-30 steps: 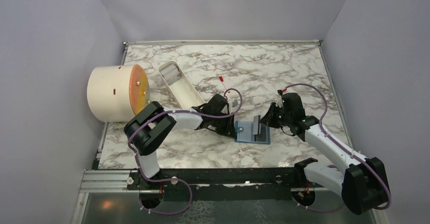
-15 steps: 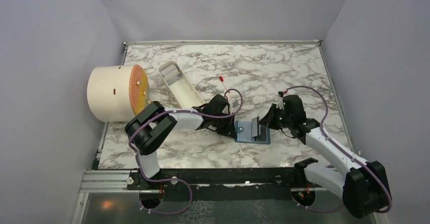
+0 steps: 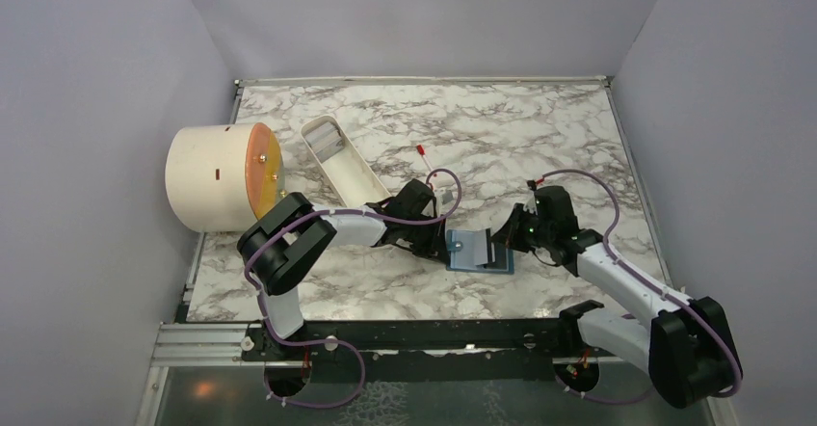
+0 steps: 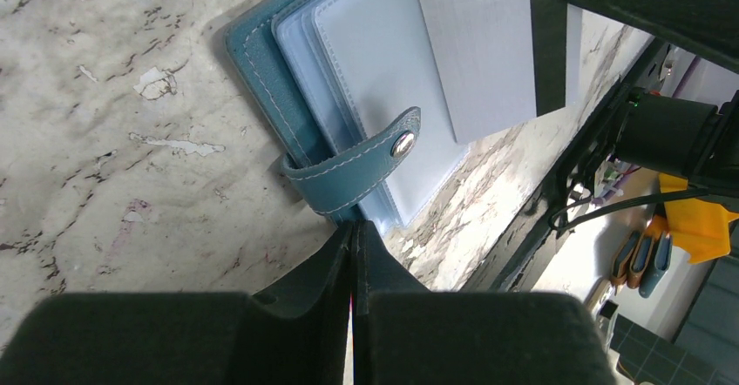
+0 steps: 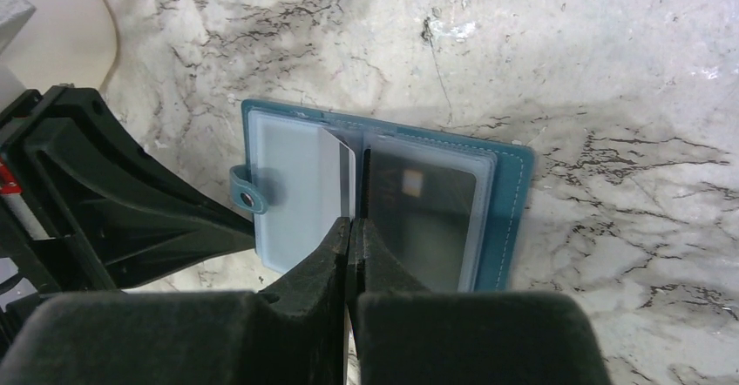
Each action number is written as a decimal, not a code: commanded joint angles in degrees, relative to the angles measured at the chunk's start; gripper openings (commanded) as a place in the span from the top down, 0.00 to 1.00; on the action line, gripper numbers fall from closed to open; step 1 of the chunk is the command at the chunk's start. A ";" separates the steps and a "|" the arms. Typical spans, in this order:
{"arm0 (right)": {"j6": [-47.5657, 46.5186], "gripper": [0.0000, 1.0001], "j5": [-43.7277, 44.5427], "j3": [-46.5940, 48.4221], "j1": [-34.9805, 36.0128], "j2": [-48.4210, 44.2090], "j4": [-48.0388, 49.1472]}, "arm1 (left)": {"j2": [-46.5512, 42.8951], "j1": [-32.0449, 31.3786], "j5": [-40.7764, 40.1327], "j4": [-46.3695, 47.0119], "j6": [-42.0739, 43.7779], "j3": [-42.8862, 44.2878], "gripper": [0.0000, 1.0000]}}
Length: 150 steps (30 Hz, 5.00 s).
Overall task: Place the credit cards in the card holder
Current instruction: Insert the credit card into the card holder.
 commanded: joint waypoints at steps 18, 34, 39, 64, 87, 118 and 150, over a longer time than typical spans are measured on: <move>-1.03 0.99 5.08 -0.08 -0.15 -0.49 -0.39 | 0.13 -0.57 -3.68 -1.63 1.23 0.46 0.94; 0.29 0.99 7.45 -0.12 -0.15 -0.53 -1.27 | 0.13 -0.68 -4.16 -2.21 1.36 0.27 0.94; -0.19 0.99 7.14 0.14 -0.16 0.04 -1.14 | 0.35 -0.68 -4.17 -2.24 1.37 0.51 0.94; -2.79 0.99 1.22 -1.61 -0.07 1.63 2.31 | 0.98 -0.77 -4.55 -2.37 1.27 1.34 0.94; -0.21 0.99 5.38 1.49 -0.06 -0.72 -6.98 | 1.07 -0.88 -5.06 -2.39 1.52 1.22 0.94; -6.19 0.99 2.59 4.09 -0.07 6.54 -3.00 | 2.69 -0.88 -6.66 -4.28 3.09 3.69 0.93; -10.24 0.99 2.80 8.65 0.94 11.39 -3.24 | 2.77 0.37 -11.81 -8.58 5.52 6.47 0.93</move>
